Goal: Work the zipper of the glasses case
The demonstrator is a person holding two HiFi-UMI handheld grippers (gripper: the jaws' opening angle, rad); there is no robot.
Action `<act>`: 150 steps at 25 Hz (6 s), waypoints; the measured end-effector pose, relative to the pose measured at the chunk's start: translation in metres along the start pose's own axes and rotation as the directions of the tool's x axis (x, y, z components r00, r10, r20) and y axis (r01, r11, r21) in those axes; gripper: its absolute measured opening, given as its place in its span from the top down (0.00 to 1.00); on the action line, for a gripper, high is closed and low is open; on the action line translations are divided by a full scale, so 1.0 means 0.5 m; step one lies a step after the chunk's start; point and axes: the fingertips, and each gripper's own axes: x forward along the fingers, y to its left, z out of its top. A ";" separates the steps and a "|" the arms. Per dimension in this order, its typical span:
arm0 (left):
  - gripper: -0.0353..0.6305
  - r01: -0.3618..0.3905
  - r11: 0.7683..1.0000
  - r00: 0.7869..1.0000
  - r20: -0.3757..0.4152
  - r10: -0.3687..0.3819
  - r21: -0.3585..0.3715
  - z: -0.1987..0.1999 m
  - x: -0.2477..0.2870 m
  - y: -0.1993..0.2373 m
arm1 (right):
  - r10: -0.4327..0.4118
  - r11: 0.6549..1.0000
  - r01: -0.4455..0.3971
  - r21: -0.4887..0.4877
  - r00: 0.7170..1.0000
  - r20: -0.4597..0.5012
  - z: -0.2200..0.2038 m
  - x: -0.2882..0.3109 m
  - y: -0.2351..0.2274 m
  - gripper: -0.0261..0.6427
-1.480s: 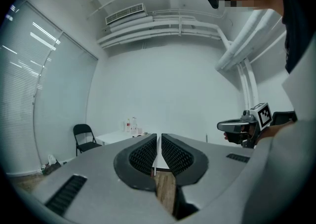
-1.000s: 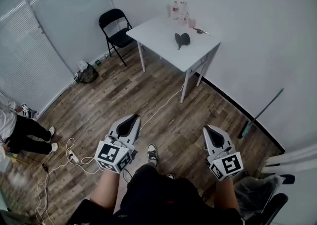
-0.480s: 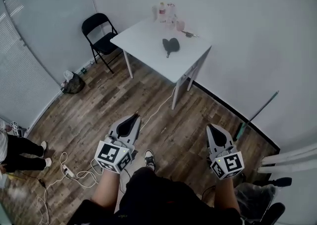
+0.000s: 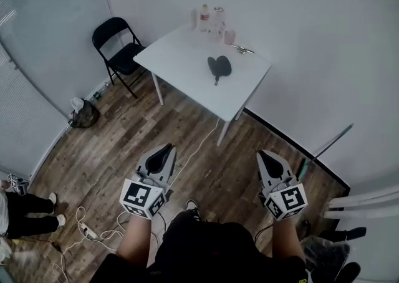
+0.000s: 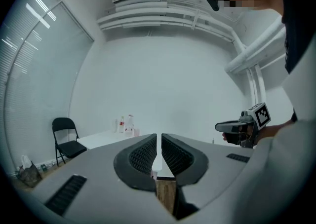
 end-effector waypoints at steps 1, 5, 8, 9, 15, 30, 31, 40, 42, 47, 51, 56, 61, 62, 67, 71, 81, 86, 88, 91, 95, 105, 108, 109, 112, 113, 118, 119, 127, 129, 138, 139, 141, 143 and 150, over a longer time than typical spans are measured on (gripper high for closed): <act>0.88 0.003 1.000 1.000 -0.001 -0.003 0.000 -0.001 0.010 0.018 | -0.001 1.000 0.001 -0.003 1.000 -0.001 0.002 0.022 0.000 0.93; 0.88 0.015 1.000 1.000 -0.013 -0.015 -0.002 -0.005 0.053 0.075 | 0.003 1.000 -0.003 -0.003 1.000 -0.021 -0.002 0.096 -0.004 0.93; 0.88 0.025 1.000 0.999 -0.022 -0.026 -0.008 -0.010 0.081 0.101 | 0.013 1.000 -0.013 -0.002 0.999 -0.039 -0.012 0.135 -0.011 0.93; 0.88 0.027 1.000 0.999 -0.026 -0.027 -0.009 -0.012 0.090 0.108 | 0.016 1.000 -0.016 0.000 0.999 -0.042 -0.014 0.147 -0.016 0.93; 0.88 0.020 1.000 0.999 -0.047 -0.021 -0.014 -0.019 0.172 0.143 | 0.046 0.998 -0.044 0.033 0.997 -0.054 -0.027 0.228 -0.075 0.93; 0.88 -0.100 0.994 0.993 -0.073 0.098 -0.032 0.008 0.547 0.157 | 0.142 0.983 -0.135 0.123 0.989 -0.049 -0.057 0.455 -0.452 0.93; 0.88 -0.111 0.993 0.992 -0.071 0.108 -0.037 0.011 0.571 0.155 | 0.150 0.982 -0.143 0.121 0.988 -0.048 -0.058 0.464 -0.477 0.93; 0.88 -0.199 0.977 0.978 -0.074 0.193 -0.078 0.018 0.751 0.140 | 0.215 0.968 -0.200 0.153 0.973 -0.089 -0.112 0.518 -0.668 0.93; 0.88 -0.203 0.976 0.976 -0.096 0.195 -0.079 0.009 0.773 0.143 | 0.216 0.965 -0.197 0.170 0.971 -0.101 -0.127 0.535 -0.689 0.93; 0.88 -0.209 0.973 0.974 -0.114 0.197 -0.097 0.000 0.805 0.178 | 0.208 0.966 -0.186 0.180 0.972 -0.109 -0.139 0.598 -0.702 0.93; 0.88 -0.182 0.975 0.979 -0.112 0.168 -0.128 -0.014 0.823 0.223 | 0.194 0.968 -0.169 0.183 0.973 -0.126 -0.146 0.659 -0.693 0.93; 0.88 -0.159 0.979 0.981 -0.128 0.143 -0.130 -0.032 0.832 0.288 | 0.165 0.976 -0.130 0.172 0.965 -0.206 -0.197 0.776 -0.678 0.92; 0.88 -0.161 0.969 0.982 -0.126 0.139 -0.187 -0.049 0.800 0.353 | 0.176 0.982 -0.144 0.120 0.930 -0.324 -0.275 0.908 -0.648 0.74; 0.88 -0.161 0.969 0.983 -0.121 0.140 -0.189 -0.047 0.794 0.364 | 0.167 0.985 -0.139 0.103 0.924 -0.344 -0.288 0.931 -0.649 0.73; 0.88 -0.189 0.964 0.978 -0.123 0.168 -0.188 -0.045 0.765 0.406 | 0.106 0.993 -0.071 0.095 0.891 -0.441 -0.366 1.032 -0.676 0.67; 0.88 -0.213 0.957 0.972 -0.144 0.187 -0.194 -0.063 0.748 0.423 | 0.076 0.990 0.002 0.142 0.841 -0.536 -0.465 1.090 -0.705 0.64; 0.88 -0.221 0.955 0.967 -0.173 0.187 -0.199 -0.090 0.730 0.426 | 0.079 0.960 0.125 0.251 0.738 -0.670 -0.626 1.151 -0.734 0.61; 0.88 -0.203 0.959 0.969 -0.183 0.167 -0.197 -0.097 0.728 0.407 | 0.033 0.954 0.185 0.235 0.717 -0.696 -0.644 1.151 -0.745 0.85; 0.88 -0.196 0.960 0.970 -0.182 0.160 -0.199 -0.099 0.727 0.400 | 0.036 0.947 0.192 0.257 0.732 -0.681 -0.633 1.152 -0.746 0.89; 0.88 -0.176 0.963 0.974 -0.177 0.141 -0.203 -0.096 0.727 0.383 | 0.087 0.938 0.159 0.307 0.751 -0.654 -0.612 1.134 -0.734 0.89; 0.88 -0.134 0.971 0.983 -0.152 0.104 -0.200 -0.080 0.740 0.358 | 0.141 0.920 0.110 0.375 0.803 -0.580 -0.552 1.098 -0.727 0.89; 0.88 0.088 0.959 0.993 -0.051 -0.105 -0.271 -0.019 0.786 0.257 | 0.271 0.798 -0.109 0.593 0.943 -0.191 -0.210 0.940 -0.666 0.89; 0.87 0.176 0.934 0.983 0.005 -0.184 -0.310 0.014 0.802 0.218 | 0.323 0.737 -0.210 0.643 0.944 -0.062 -0.108 0.878 -0.651 0.89; 0.87 0.213 0.917 0.976 0.030 -0.216 -0.337 0.027 0.806 0.204 | 0.339 0.720 -0.243 0.650 0.941 -0.024 -0.078 0.855 -0.645 0.89; 0.85 0.346 0.845 0.938 0.120 -0.326 -0.408 0.075 0.814 0.158 | 0.365 0.681 -0.318 0.659 0.928 0.071 -0.001 0.787 -0.628 0.89; 0.77 0.391 0.823 0.920 0.143 -0.366 -0.411 0.090 0.817 0.141 | 0.369 0.672 -0.334 0.661 0.925 0.092 0.019 0.766 -0.625 0.89; 0.59 0.567 0.739 0.823 0.206 -0.530 -0.365 0.144 0.817 0.063 | 0.392 0.694 -0.371 0.617 0.914 0.108 0.072 0.687 -0.602 0.89; 0.56 0.589 0.721 0.807 0.214 -0.551 -0.364 0.151 0.817 0.053 | 0.397 0.705 -0.375 0.603 0.912 0.103 0.078 0.676 -0.595 0.89; 0.47 0.653 0.638 0.754 0.277 -0.595 -0.407 0.163 0.821 0.031 | 0.413 0.869 -0.387 0.308 0.911 -0.019 0.113 0.636 -0.533 0.89; 0.45 0.666 0.624 0.744 0.294 -0.601 -0.408 0.164 0.820 0.031 | 0.420 0.890 -0.398 0.222 0.906 -0.059 0.117 0.638 -0.517 0.89; 0.45 0.707 0.571 0.707 0.386 -0.593 -0.418 0.169 0.811 0.041 | 0.527 0.844 -0.503 0.188 0.842 -0.113 0.093 0.654 -0.446 0.89; 0.45 0.715 0.559 0.699 0.404 -0.590 -0.420 0.172 0.807 0.042 | 0.539 0.835 -0.512 0.201 0.835 -0.114 0.090 0.655 -0.439 0.89; 0.45 0.726 0.533 0.688 0.438 -0.579 -0.435 0.178 0.804 0.046 | 0.555 0.822 -0.522 0.226 0.824 -0.117 0.085 0.657 -0.426 0.89; 0.45 0.725 0.512 0.688 0.459 -0.562 -0.461 0.176 0.805 0.052 | 0.554 0.820 -0.516 0.246 0.824 -0.119 0.078 0.663 -0.423 0.89; 0.50 0.756 0.377 0.651 0.556 -0.517 -0.535 0.178 0.791 0.078 | 0.707 0.608 -0.648 0.459 0.705 0.060 0.097 0.638 -0.400 0.82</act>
